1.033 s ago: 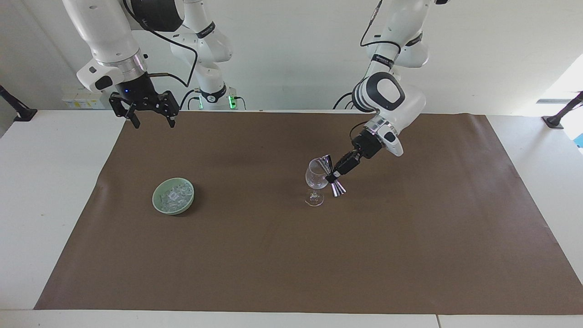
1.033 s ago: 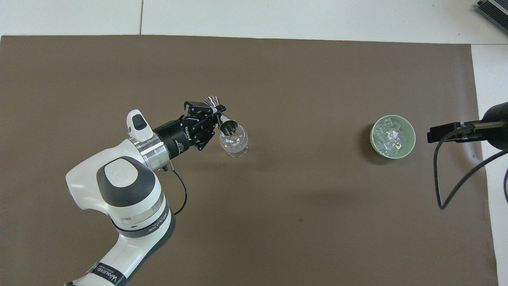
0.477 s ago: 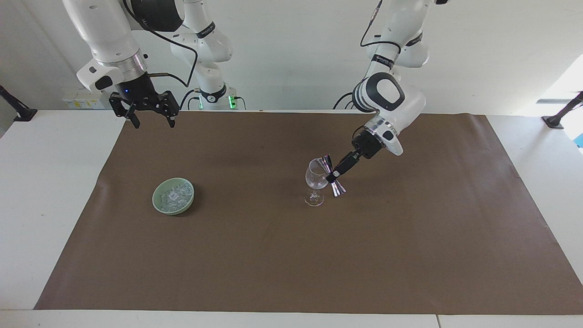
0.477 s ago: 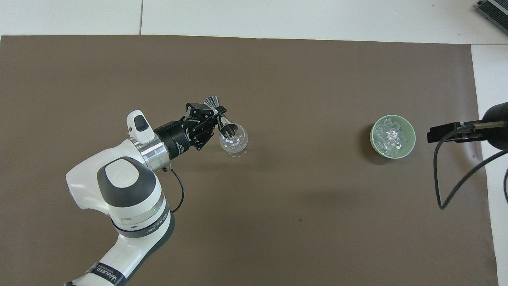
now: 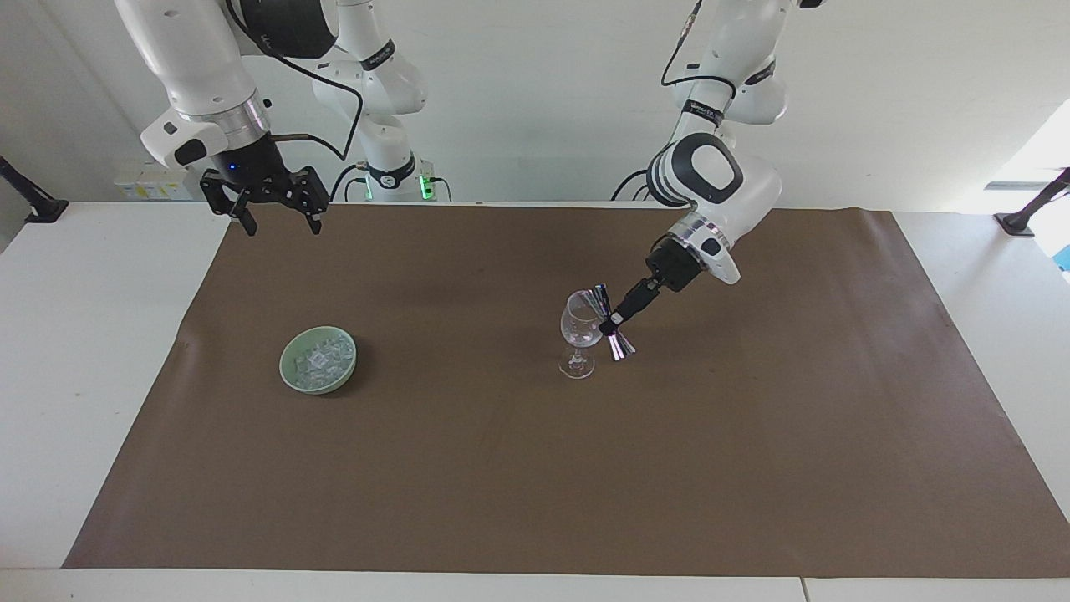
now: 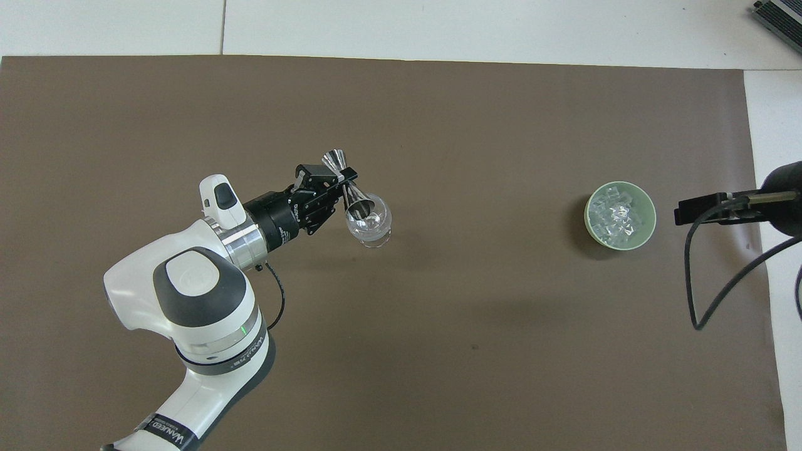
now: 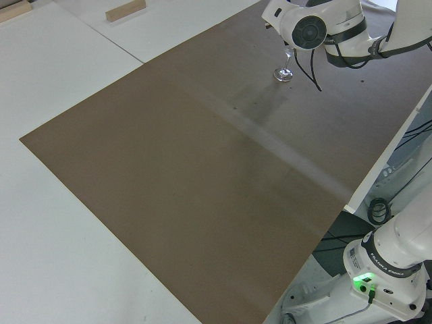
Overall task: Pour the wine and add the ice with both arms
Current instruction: 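Tilt the jigger with the left gripper to pour into the glass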
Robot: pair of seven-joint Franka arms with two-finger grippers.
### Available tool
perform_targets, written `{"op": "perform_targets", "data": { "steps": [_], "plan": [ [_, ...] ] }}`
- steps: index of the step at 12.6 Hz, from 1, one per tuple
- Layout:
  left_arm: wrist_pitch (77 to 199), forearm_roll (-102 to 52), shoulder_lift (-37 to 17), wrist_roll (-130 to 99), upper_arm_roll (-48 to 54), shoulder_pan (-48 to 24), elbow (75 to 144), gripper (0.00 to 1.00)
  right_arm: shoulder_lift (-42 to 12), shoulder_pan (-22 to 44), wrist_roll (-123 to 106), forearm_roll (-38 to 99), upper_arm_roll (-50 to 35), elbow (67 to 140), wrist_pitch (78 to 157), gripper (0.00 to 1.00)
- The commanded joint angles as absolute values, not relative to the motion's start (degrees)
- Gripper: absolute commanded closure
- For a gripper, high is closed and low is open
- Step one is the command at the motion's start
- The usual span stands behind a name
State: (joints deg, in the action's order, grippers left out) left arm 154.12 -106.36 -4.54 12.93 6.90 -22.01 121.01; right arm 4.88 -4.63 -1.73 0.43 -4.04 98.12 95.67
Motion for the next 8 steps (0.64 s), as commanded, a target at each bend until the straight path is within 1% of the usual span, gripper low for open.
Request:
{"op": "perform_targets", "data": {
  "steps": [1,8],
  "plan": [
    [153.9,-105.6,-3.4,14.1,6.7,-22.0,121.6,1.0,6.2,-5.0,-3.3,1.3,-4.0,99.4,95.4,0.0],
    [154.5,-104.8,-3.7,19.2,6.8,-22.1,120.6,1.0,6.2,-5.0,-3.3,1.3,-4.0,99.4,95.4,0.0]
  ]
}}
